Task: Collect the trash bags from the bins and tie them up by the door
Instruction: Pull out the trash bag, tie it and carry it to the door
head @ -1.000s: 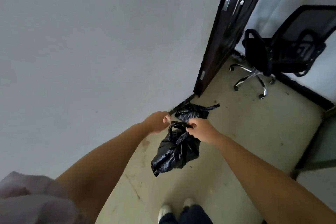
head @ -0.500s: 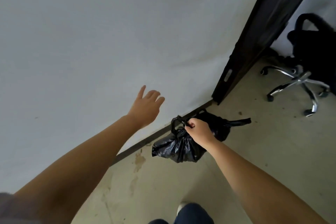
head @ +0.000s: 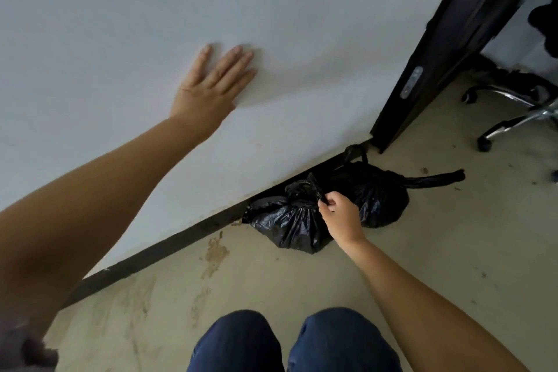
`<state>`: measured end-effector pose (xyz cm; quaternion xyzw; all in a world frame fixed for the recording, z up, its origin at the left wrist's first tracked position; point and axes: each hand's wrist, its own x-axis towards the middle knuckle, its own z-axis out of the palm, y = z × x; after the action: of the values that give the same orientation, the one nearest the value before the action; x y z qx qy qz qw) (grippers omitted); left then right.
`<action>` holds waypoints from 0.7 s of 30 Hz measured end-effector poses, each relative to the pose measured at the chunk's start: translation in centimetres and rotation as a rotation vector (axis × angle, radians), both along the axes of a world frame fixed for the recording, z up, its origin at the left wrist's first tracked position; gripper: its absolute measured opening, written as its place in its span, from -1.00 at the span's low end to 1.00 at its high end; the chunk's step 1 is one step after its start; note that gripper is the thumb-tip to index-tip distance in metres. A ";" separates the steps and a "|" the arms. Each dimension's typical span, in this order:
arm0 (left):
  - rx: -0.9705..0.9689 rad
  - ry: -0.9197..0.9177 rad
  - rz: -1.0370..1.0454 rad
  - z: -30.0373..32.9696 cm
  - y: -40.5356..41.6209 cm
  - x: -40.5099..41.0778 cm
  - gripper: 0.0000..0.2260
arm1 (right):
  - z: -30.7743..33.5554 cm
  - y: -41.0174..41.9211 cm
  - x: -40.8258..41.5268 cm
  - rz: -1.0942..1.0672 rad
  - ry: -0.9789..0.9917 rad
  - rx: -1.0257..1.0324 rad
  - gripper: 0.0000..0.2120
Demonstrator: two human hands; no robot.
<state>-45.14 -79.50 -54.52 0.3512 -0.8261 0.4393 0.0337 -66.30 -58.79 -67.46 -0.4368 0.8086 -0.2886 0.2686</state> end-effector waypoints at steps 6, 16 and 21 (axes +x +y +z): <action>0.043 0.008 0.019 0.2 0.2 -0.3 -0.33 | -2.7 0.5 -0.3 -0.047 -0.018 0.024 -0.82; 0.365 -0.104 0.229 4.0 3.6 -1.9 -0.37 | 9.5 0.3 -2.8 0.071 0.029 0.285 -0.52; 0.839 -0.102 0.313 12.8 6.0 -2.8 -0.39 | 21.2 0.3 -3.0 0.153 0.172 0.298 -0.62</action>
<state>-47.98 -73.54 -41.72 0.4331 -0.8703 0.0829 -0.2193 -69.31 -58.54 -46.23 -0.4754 0.8267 -0.1059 0.2816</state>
